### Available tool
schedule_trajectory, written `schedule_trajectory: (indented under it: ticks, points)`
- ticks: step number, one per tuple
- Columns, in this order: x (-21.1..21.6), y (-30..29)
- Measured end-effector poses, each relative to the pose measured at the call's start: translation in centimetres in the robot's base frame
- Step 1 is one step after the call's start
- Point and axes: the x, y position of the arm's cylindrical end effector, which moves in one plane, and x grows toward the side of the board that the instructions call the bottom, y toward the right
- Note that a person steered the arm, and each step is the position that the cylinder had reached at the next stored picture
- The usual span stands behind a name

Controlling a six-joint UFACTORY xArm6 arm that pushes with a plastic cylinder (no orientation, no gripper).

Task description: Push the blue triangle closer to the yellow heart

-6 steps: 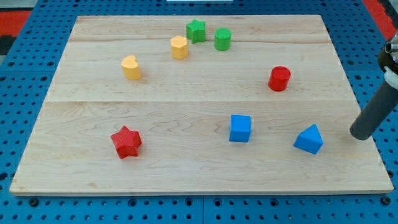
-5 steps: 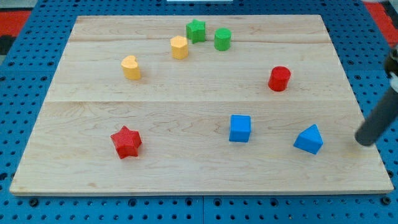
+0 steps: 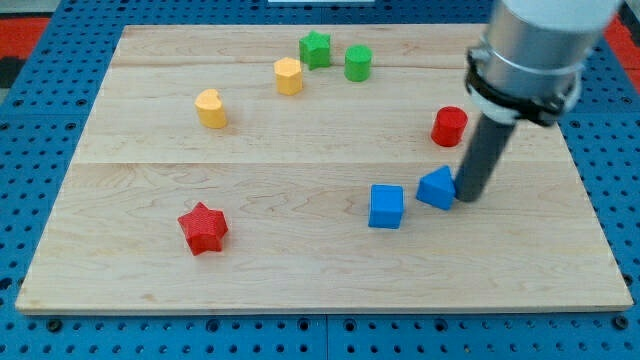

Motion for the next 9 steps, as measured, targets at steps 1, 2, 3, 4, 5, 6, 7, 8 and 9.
schedule_trajectory:
  ticks: [1,2,3,4,5,6,7,8,9]
  points:
    - [-0.1,-0.1]
    - [-0.1,-0.1]
    - [-0.1,-0.1]
    - [1.2,2.6]
    - [1.2,0.4]
    - [1.2,-4.9]
    - [-0.9,-9.7]
    - [-3.0,-14.2]
    - [-3.4,-18.3]
